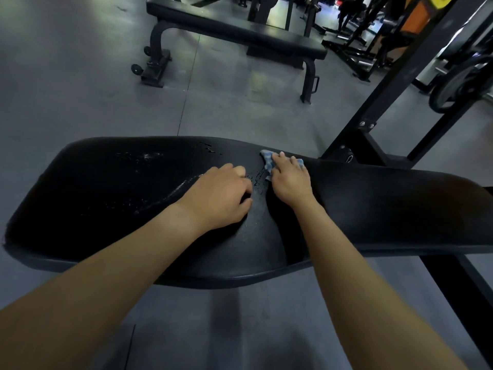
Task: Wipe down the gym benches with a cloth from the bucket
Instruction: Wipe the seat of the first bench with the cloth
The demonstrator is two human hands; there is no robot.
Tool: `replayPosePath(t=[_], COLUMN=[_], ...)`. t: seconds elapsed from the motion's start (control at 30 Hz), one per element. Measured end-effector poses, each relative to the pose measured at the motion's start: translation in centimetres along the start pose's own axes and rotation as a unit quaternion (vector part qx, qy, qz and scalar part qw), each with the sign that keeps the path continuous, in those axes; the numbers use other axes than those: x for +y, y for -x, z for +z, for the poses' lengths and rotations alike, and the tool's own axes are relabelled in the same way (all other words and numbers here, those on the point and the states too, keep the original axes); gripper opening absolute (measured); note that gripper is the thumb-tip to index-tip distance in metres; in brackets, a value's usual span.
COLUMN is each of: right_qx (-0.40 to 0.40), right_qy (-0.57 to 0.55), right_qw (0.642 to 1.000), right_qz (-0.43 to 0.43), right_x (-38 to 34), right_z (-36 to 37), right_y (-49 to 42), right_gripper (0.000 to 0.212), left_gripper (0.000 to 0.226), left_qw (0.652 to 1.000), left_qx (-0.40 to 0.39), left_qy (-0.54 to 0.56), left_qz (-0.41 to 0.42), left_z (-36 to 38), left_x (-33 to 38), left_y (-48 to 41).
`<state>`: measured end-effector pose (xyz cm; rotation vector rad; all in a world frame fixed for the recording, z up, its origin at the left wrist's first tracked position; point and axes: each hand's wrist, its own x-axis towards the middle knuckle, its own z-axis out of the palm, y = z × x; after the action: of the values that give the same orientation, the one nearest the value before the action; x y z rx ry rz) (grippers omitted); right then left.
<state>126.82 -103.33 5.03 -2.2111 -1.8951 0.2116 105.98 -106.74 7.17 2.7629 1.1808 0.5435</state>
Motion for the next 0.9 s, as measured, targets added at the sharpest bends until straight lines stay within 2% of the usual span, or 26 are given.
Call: replayPosePath(t=[0.1,0.23,0.43,0.53,0.73,0.9], right_qx=[0.009,-0.031,-0.053,-0.067,-0.061,-0.080], right_qy=[0.026,0.051,0.046,0.056,0.046,0.042], right_qw=[0.999,0.997,0.986,0.987,0.997,0.991], right_qz=[-0.019,-0.046,-0.152,-0.133,-0.014,-0.094], right_x=[0.2,-0.5,-1.0,-0.5,-2.0,-2.8], right_z=[0.0,-0.1,-0.3,-0.7,0.0,-0.2], right_y=[-0.7,0.4,5.4,2.6,-2.3,1.8], right_gripper=[0.049,0.053,0.055,0.057,0.061,0.056], left_gripper=[0.034,0.038,0.036,0.036,0.034,0.035], left_qw=[1.000,1.000,0.999,1.000,1.000,1.000], left_qx=[0.006,0.009,0.024,0.015,-0.014,-0.023], left_qy=[0.004,-0.005,-0.027,-0.027,-0.016,-0.008], left_qz=[0.005,0.007,0.009,0.007,0.005,0.006], left_z=[0.1,0.1,-0.1,-0.1,-0.7,-0.7], left_x=[-0.4,-0.9,-1.3,-1.6,-2.1,-2.3], left_y=[0.1,0.3,0.6,1.0,1.7,2.0])
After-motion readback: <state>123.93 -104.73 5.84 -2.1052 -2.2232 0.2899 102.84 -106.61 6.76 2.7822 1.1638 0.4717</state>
